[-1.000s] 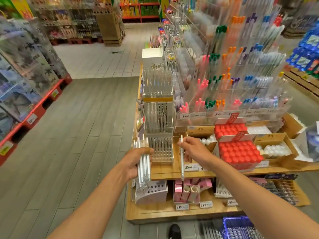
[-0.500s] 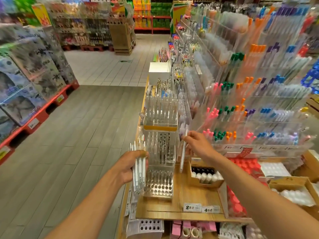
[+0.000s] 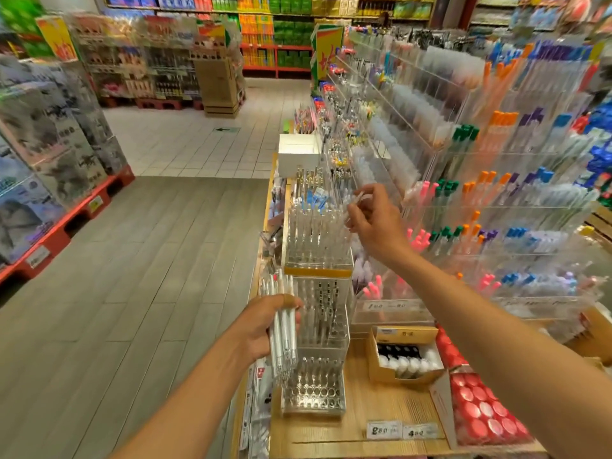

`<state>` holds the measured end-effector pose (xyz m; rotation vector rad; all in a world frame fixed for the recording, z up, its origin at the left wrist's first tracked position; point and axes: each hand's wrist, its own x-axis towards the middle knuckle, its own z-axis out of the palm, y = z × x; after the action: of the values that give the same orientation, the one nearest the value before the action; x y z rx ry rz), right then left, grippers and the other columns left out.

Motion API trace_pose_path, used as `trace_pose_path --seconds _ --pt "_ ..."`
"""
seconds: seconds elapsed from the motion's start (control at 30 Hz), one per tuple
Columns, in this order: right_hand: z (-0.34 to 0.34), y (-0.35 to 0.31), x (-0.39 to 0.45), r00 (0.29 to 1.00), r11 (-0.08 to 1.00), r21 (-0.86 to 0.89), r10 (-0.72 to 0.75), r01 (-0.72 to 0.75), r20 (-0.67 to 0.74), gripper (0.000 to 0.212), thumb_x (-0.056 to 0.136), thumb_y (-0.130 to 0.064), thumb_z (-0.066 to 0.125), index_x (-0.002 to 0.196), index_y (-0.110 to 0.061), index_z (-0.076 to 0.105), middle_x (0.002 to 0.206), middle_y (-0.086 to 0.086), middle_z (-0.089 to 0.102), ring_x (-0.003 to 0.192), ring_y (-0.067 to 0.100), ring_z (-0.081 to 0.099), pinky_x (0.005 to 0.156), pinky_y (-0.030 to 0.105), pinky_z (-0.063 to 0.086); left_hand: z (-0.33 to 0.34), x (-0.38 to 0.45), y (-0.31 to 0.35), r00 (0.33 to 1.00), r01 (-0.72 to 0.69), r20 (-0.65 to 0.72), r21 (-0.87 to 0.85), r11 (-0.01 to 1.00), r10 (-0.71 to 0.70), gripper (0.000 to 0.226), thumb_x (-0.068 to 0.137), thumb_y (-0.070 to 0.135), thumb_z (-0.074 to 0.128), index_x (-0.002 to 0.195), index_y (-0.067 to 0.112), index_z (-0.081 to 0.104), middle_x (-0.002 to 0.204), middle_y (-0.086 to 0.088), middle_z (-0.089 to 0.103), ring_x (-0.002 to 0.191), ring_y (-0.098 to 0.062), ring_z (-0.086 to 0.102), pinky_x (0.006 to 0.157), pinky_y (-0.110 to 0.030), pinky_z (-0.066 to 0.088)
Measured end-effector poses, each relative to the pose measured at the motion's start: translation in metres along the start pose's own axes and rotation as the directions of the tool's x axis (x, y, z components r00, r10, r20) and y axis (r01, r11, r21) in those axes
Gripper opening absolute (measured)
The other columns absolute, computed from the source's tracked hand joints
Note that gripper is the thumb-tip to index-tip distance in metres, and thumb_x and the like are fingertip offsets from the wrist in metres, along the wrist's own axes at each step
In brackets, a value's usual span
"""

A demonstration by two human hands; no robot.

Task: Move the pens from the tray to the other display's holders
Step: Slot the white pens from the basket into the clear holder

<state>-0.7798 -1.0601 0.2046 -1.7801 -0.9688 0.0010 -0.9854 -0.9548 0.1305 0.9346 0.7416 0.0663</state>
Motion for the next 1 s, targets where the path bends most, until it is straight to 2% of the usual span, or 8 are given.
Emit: trace_pose_path --seconds 0.1,0.2,0.27,0.47,0.57,0.8,0.93,1.0 --pt "0.013 0.001 0.001 0.999 0.992 -0.125 -0.028 0.031 0.024 0.017 0.097 -0.018 0.054 0.104 -0.024 0.040 0.074 -0.006 0.062 0.065 0.017 0.064 0.059 0.039 0.052 -0.005 0.003 0.003 1.000 0.013 0.011 0.005 1.000 -0.013 0.007 0.087 -0.002 0.064 0.093 -0.004 0.066 0.065 -0.013 0.062 0.051 -0.019 0.061 0.048 -0.026 0.054" --pt "0.020 0.004 0.006 0.998 0.967 -0.248 -0.047 0.058 0.052 0.014 0.096 -0.020 0.057 0.101 -0.021 0.044 0.073 -0.010 0.058 0.061 -0.002 0.055 0.053 0.018 0.040 -0.010 0.007 0.005 0.999 0.036 0.028 0.011 0.999 -0.036 0.006 0.087 -0.001 0.064 0.092 -0.004 0.066 0.065 -0.013 0.063 0.051 -0.019 0.062 0.050 -0.027 0.055" --pt "0.019 0.003 0.011 0.997 0.951 -0.302 -0.052 0.068 0.060 0.013 0.095 -0.020 0.059 0.100 -0.019 0.047 0.071 -0.014 0.054 0.059 -0.005 0.051 0.051 0.010 0.034 -0.013 0.009 0.006 0.998 0.048 0.033 0.020 0.999 -0.049 0.007 0.087 0.000 0.065 0.093 -0.004 0.066 0.066 -0.013 0.063 0.052 -0.019 0.062 0.051 -0.027 0.055" --pt "0.015 -0.005 0.023 0.981 0.898 -0.421 -0.053 0.128 0.186 0.016 0.094 -0.017 0.060 0.108 -0.013 0.053 0.077 -0.017 0.051 0.063 -0.002 0.050 0.059 0.022 0.039 -0.015 0.012 0.011 0.996 0.059 0.062 0.022 0.998 -0.060 0.010 0.085 -0.002 0.066 0.094 -0.004 0.065 0.067 -0.013 0.063 0.051 -0.019 0.061 0.048 -0.027 0.054" --pt "0.018 -0.007 0.025 0.971 0.863 -0.479 -0.048 0.158 0.232 0.020 0.093 -0.018 0.061 0.112 -0.014 0.055 0.088 -0.010 0.054 0.064 0.000 0.049 0.065 0.026 0.040 -0.015 0.012 0.013 0.996 0.062 0.068 0.017 0.998 -0.063 0.006 0.084 -0.003 0.066 0.090 -0.004 0.066 0.067 -0.014 0.063 0.051 -0.019 0.062 0.047 -0.027 0.054" --pt "0.022 -0.011 0.035 0.942 0.793 -0.573 -0.001 0.206 0.336 0.015 0.089 -0.020 0.068 0.102 -0.013 0.071 0.101 0.000 0.057 0.083 0.013 0.051 0.072 0.023 0.035 -0.015 0.013 0.019 0.996 0.063 0.062 0.044 0.997 -0.066 0.007 0.087 0.000 0.064 0.092 -0.004 0.066 0.064 -0.013 0.061 0.050 -0.019 0.060 0.048 -0.027 0.054" --pt "0.027 -0.012 0.038 0.937 0.778 -0.607 0.069 0.164 0.342 0.017 0.088 -0.024 0.069 0.104 -0.017 0.072 0.099 -0.007 0.047 0.090 0.016 0.054 0.060 0.019 0.032 -0.013 0.013 0.024 0.995 0.058 0.075 0.051 0.997 -0.062 0.006 0.087 0.000 0.064 0.091 -0.004 0.066 0.065 -0.013 0.061 0.051 -0.019 0.059 0.047 -0.027 0.053" --pt "0.027 -0.015 0.040 0.936 0.763 -0.625 0.079 0.166 0.344 0.020 0.088 -0.026 0.069 0.106 -0.019 0.071 0.102 -0.005 0.048 0.098 0.018 0.054 0.070 0.024 0.038 -0.012 0.013 0.025 0.995 0.056 0.084 0.053 0.997 -0.061 0.004 0.088 0.001 0.064 0.089 -0.002 0.066 0.065 -0.012 0.061 0.052 -0.018 0.059 0.048 -0.027 0.053"
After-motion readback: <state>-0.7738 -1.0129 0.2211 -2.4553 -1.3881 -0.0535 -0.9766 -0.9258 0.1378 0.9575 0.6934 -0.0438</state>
